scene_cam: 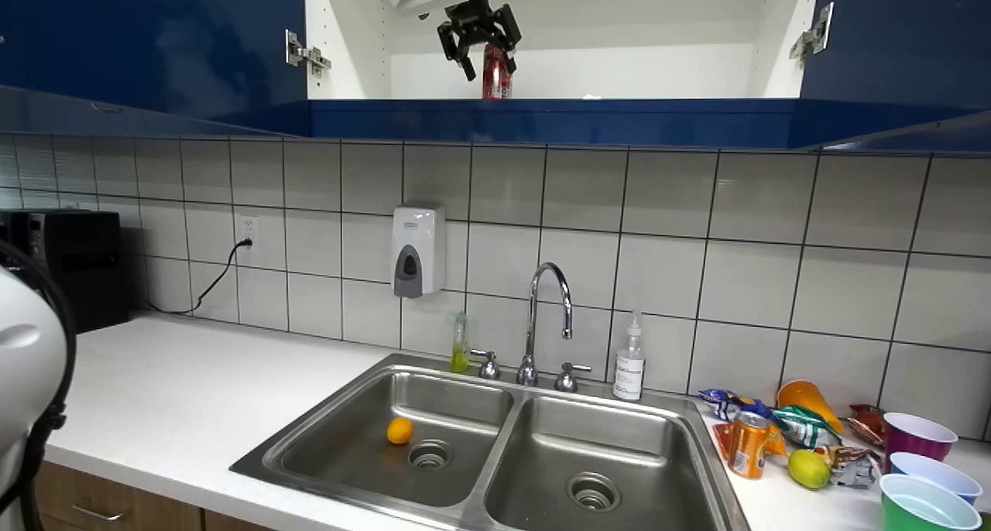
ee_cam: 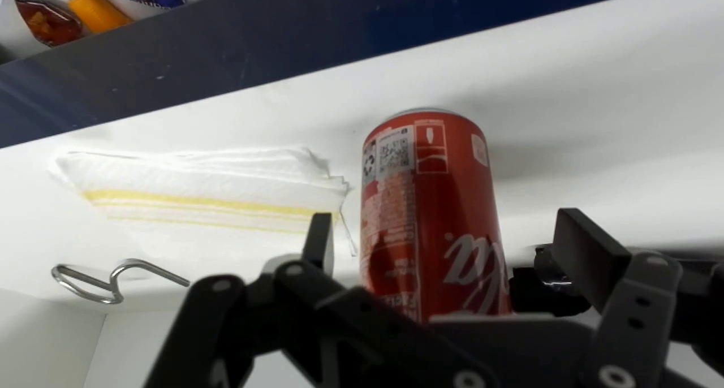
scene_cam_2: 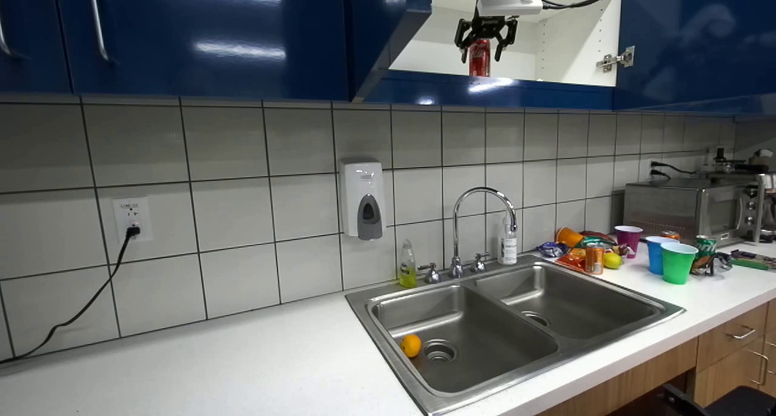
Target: Put the red can in the sink on the left.
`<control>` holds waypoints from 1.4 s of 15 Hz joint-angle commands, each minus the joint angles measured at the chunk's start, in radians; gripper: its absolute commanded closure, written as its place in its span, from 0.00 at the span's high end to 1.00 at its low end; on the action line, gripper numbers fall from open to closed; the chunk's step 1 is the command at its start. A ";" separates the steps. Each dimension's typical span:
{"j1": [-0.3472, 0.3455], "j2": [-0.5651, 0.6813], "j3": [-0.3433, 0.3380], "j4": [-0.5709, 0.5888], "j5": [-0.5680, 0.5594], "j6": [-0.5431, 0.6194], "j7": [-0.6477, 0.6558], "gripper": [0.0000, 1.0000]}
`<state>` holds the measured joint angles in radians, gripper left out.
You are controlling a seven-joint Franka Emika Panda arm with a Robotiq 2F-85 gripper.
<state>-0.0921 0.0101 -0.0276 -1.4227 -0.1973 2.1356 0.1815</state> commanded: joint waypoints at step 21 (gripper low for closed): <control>0.000 0.059 -0.001 0.064 -0.007 0.041 -0.016 0.58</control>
<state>-0.0917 0.0482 -0.0275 -1.3907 -0.1974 2.1720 0.1815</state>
